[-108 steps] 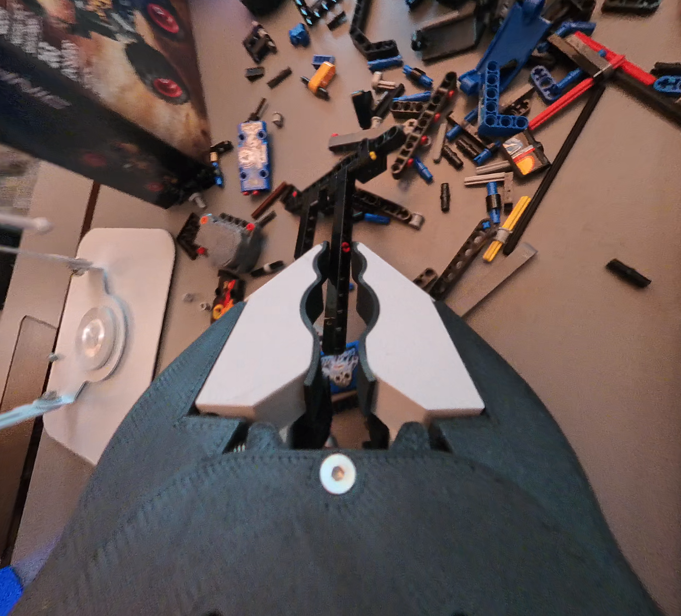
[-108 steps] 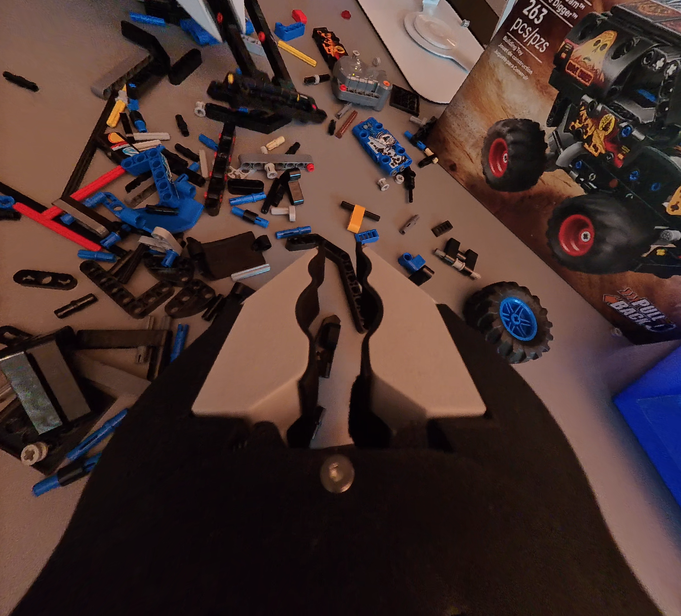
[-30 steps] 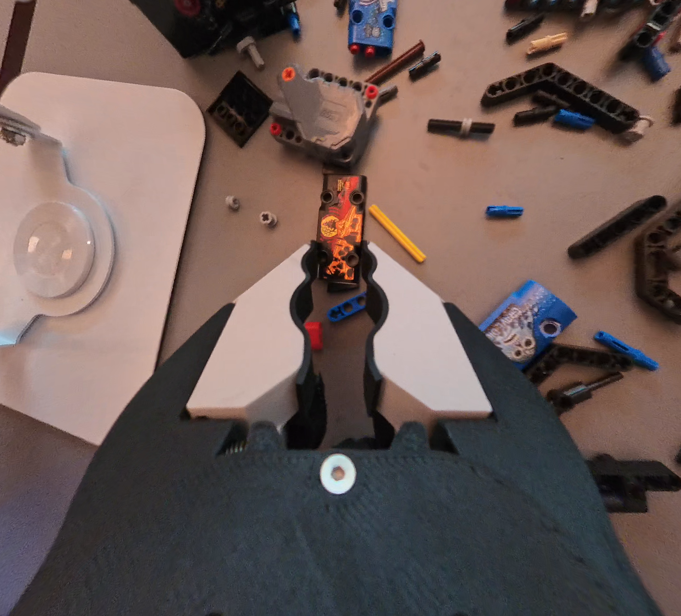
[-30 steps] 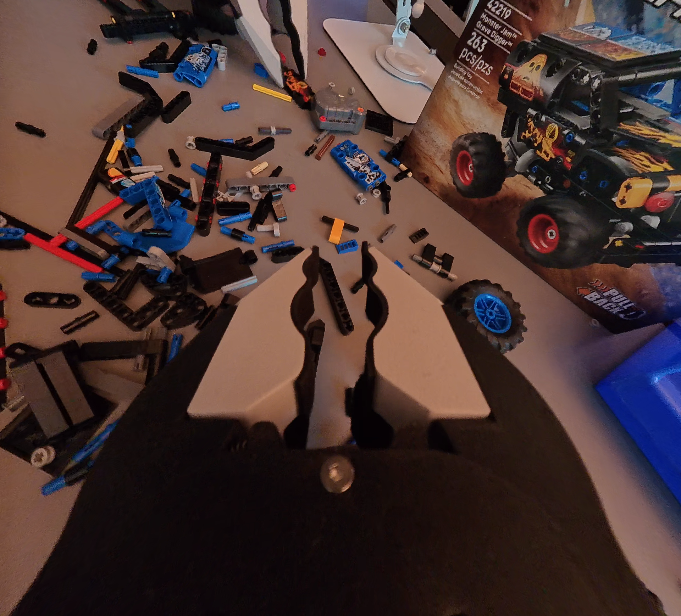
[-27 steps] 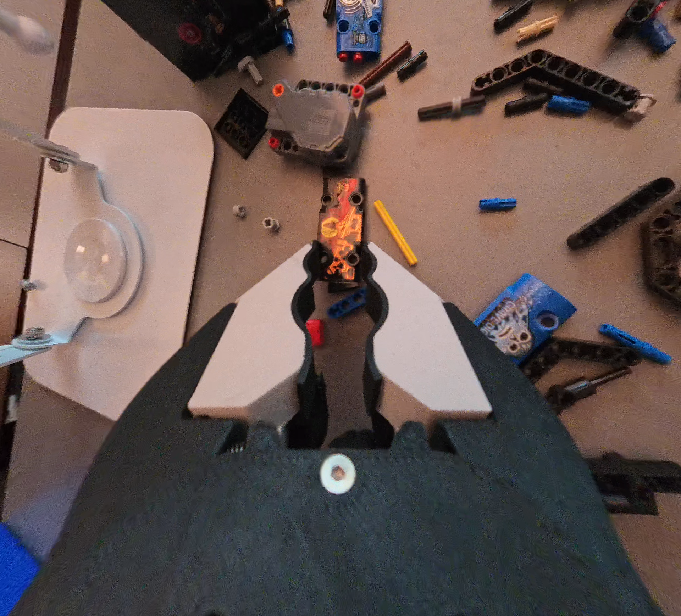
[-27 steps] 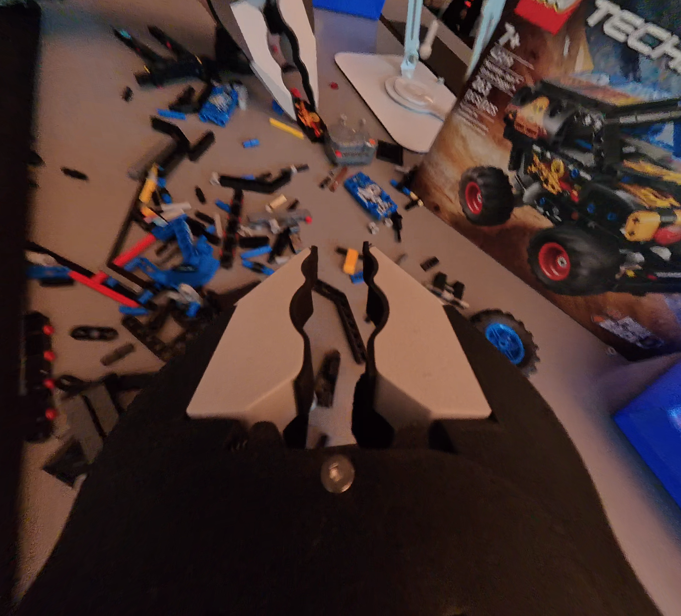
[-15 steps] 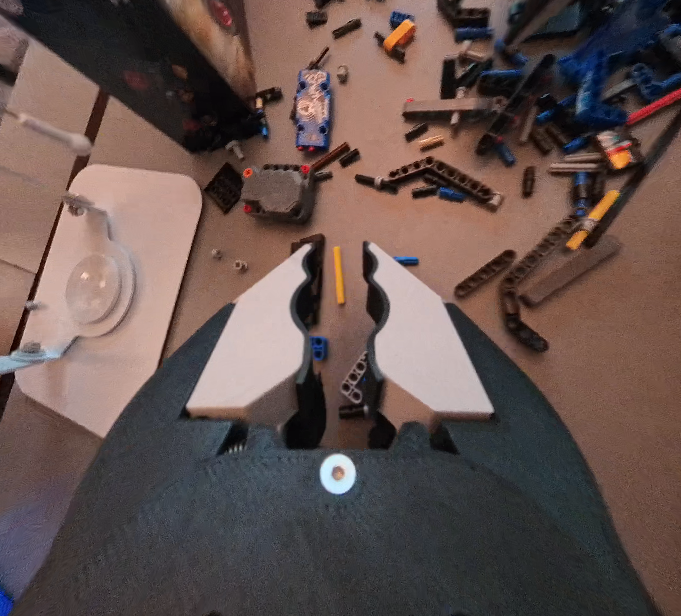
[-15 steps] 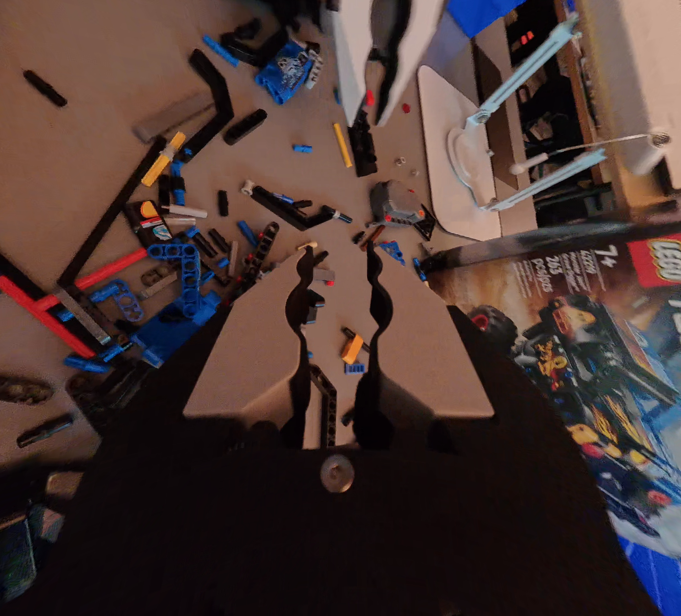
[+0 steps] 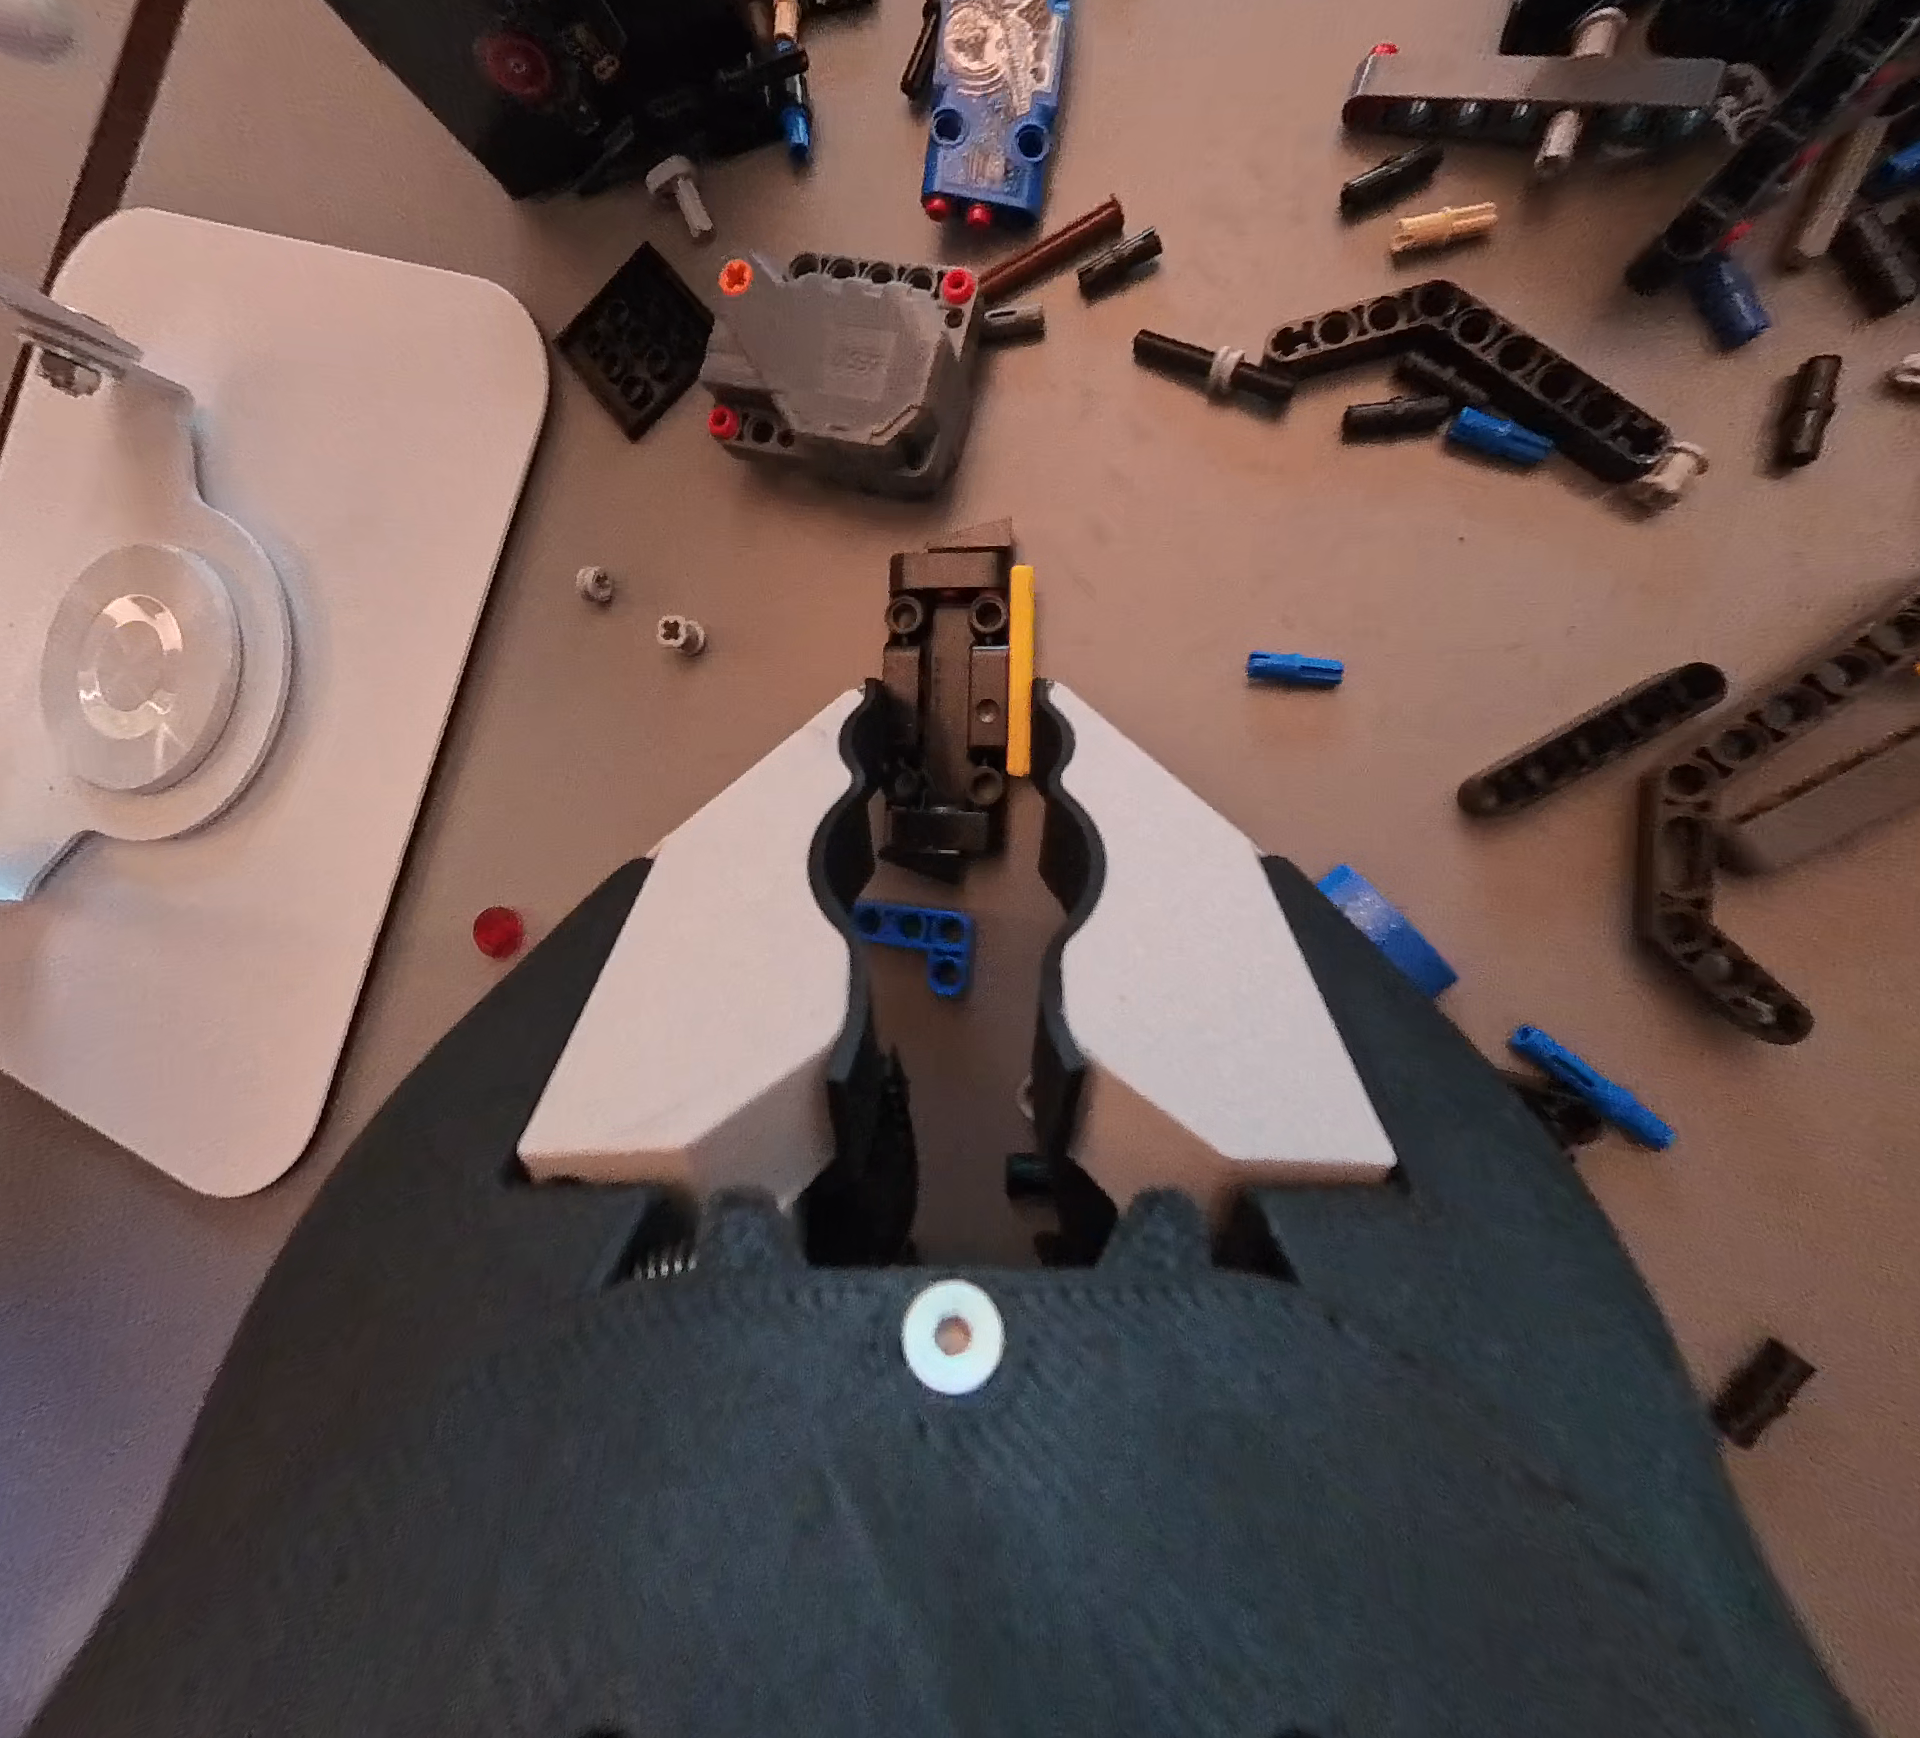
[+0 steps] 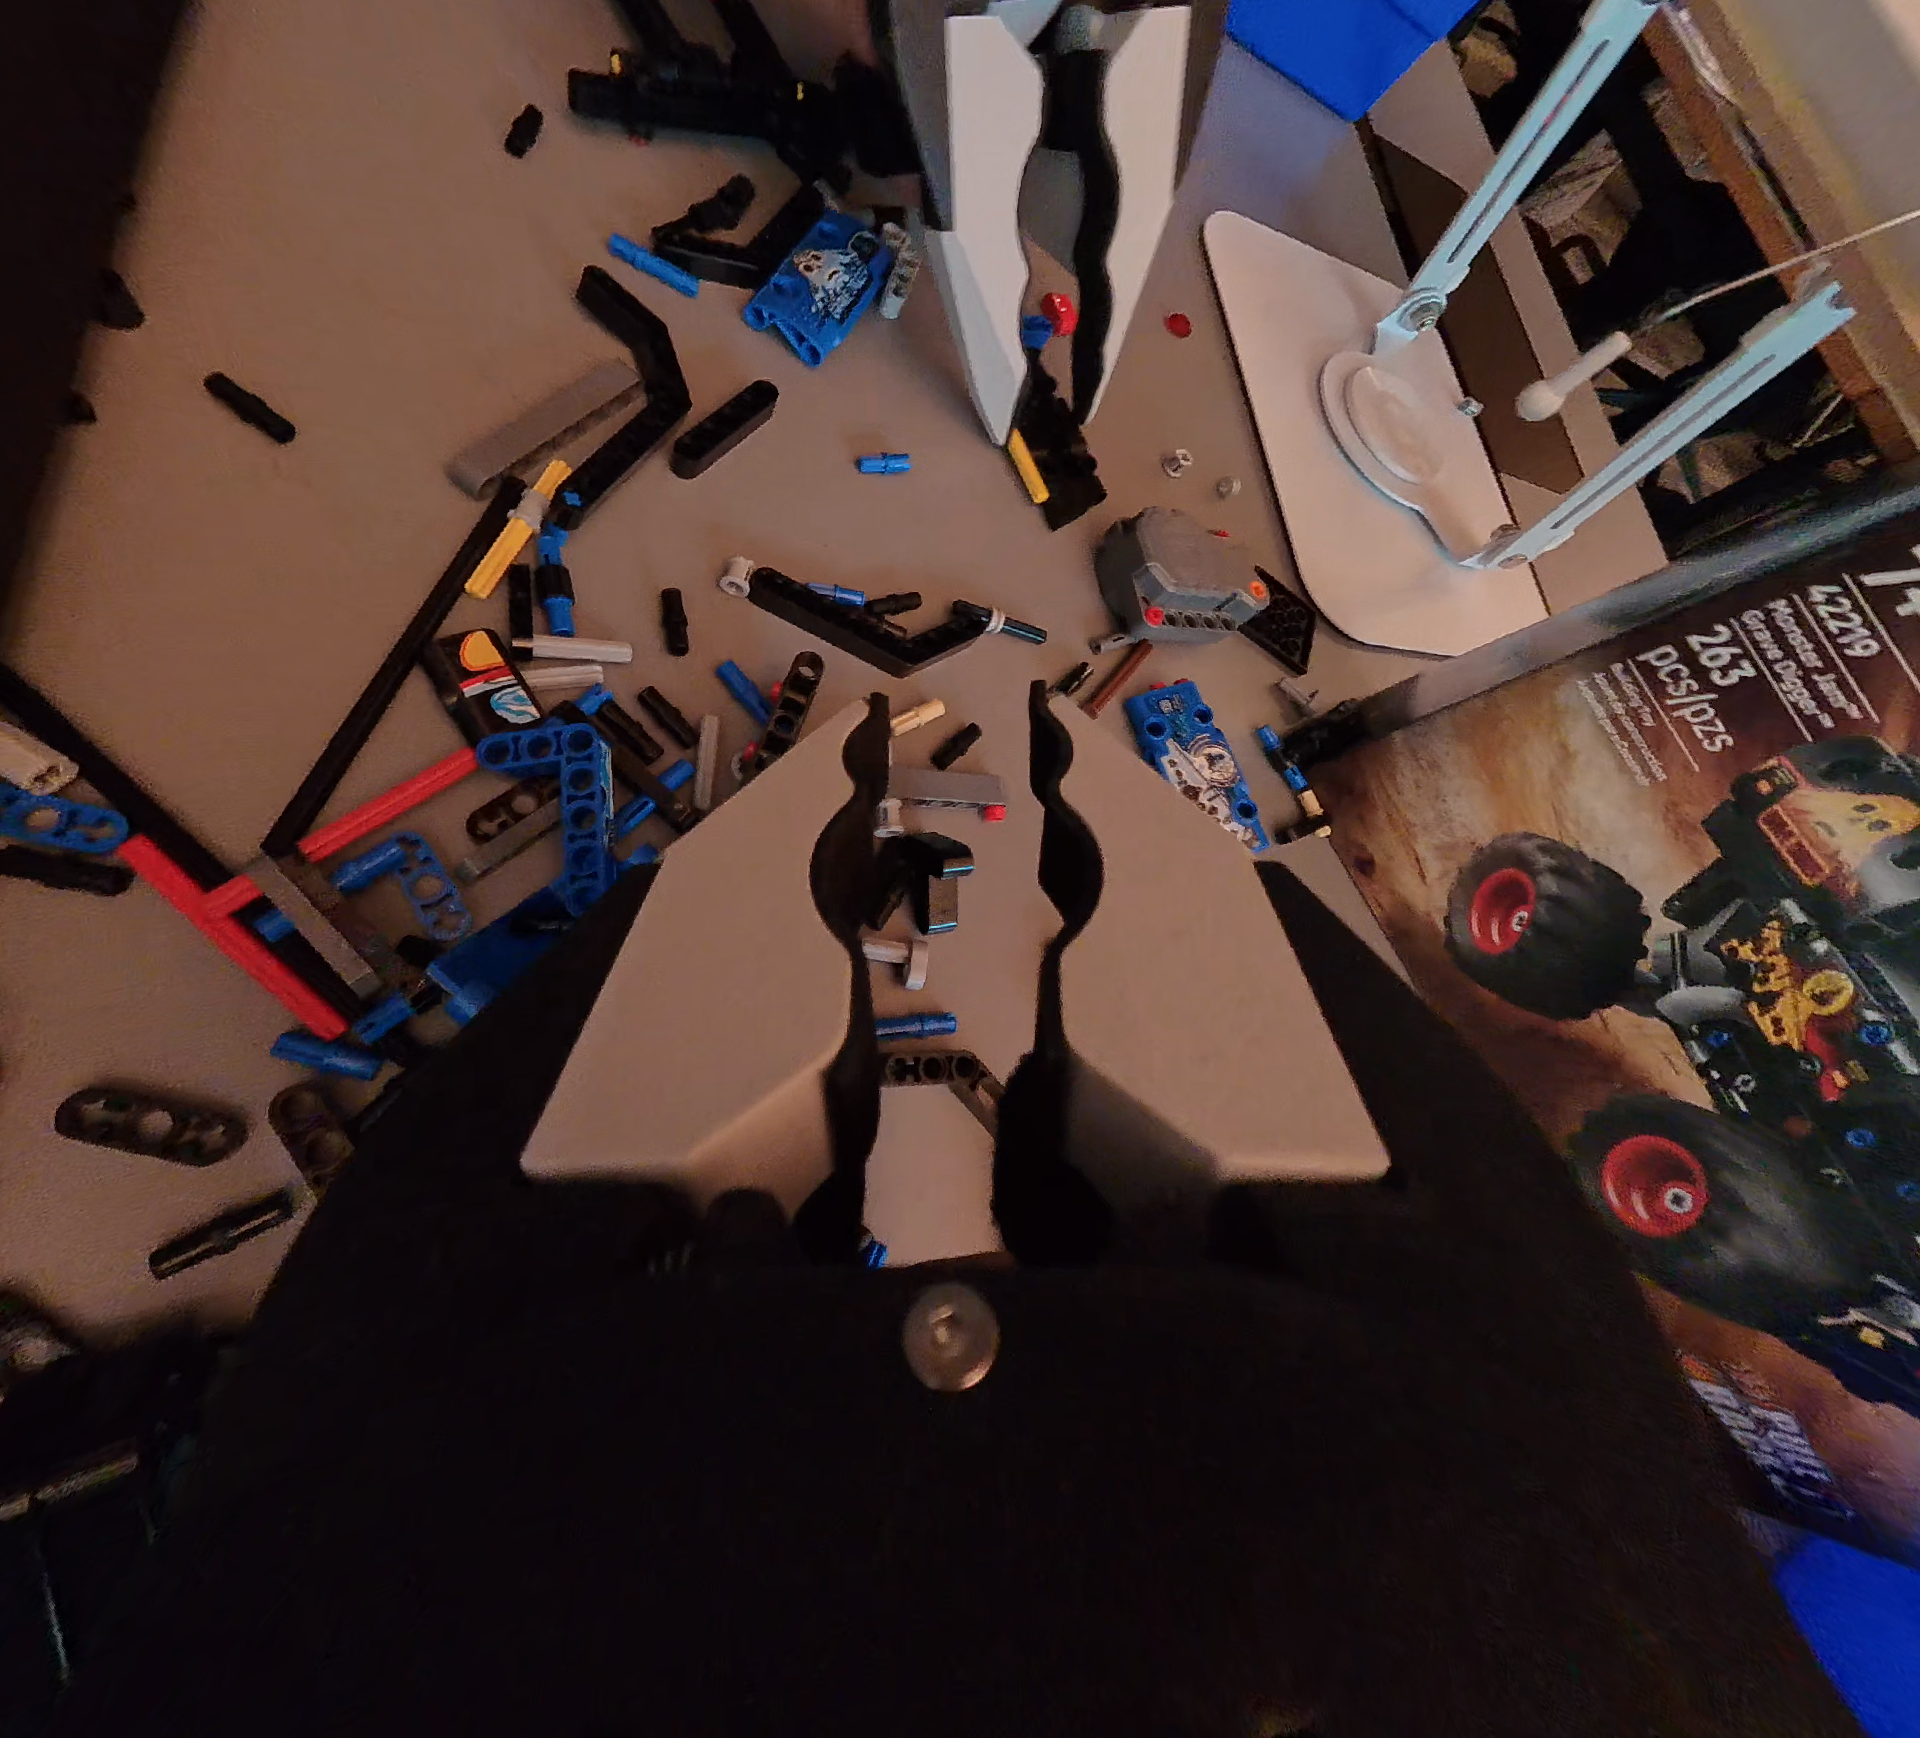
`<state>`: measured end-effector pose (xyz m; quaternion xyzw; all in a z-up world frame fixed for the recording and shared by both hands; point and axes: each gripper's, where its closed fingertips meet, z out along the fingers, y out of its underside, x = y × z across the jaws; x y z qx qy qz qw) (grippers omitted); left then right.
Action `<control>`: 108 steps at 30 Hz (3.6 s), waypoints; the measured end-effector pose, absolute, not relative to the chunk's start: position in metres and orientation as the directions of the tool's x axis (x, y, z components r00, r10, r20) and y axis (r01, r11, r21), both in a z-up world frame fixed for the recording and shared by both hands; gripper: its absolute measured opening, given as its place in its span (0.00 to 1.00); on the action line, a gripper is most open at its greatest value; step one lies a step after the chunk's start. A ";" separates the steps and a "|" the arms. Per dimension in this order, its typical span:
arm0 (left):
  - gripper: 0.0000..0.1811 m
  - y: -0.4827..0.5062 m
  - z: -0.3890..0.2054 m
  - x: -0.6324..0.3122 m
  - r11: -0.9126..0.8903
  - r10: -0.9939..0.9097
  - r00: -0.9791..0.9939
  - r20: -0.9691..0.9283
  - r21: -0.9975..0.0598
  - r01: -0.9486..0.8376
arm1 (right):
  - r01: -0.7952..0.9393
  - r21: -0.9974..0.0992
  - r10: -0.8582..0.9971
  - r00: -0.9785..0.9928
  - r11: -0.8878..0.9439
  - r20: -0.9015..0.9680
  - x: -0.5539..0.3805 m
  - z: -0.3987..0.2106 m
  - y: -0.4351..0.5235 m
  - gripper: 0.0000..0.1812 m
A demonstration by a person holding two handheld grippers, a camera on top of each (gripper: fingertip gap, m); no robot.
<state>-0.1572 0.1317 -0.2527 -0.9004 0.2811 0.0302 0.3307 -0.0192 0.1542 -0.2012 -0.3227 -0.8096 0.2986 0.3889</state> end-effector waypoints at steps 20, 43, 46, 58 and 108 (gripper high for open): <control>0.14 0.125 -0.203 -0.025 -0.508 -0.648 0.752 0.122 -0.804 -0.308 | 0.163 -0.307 0.345 -0.335 0.938 0.877 -0.028 -0.195 0.149 0.00; 0.14 0.115 -0.255 -0.025 -0.394 -0.764 0.580 -0.283 -0.507 -0.766 | 0.241 -0.544 0.582 -0.506 0.804 0.637 -0.004 -0.210 0.154 0.03; 0.14 0.118 -0.255 -0.023 -0.394 -0.756 0.596 -0.271 -0.539 -0.744 | 0.226 -0.554 0.580 -0.520 0.801 0.627 -0.003 -0.209 0.149 0.05; 0.04 0.119 -0.239 -0.010 -0.477 -0.749 0.662 0.023 -0.713 -0.514 | 0.137 -0.453 0.439 -0.595 0.881 0.673 -0.002 -0.231 0.120 0.07; 0.21 0.084 -0.257 -0.014 -0.426 -0.830 0.552 -0.086 -0.542 -0.724 | 0.238 -0.609 0.584 -0.665 0.756 0.465 0.007 -0.235 0.121 0.12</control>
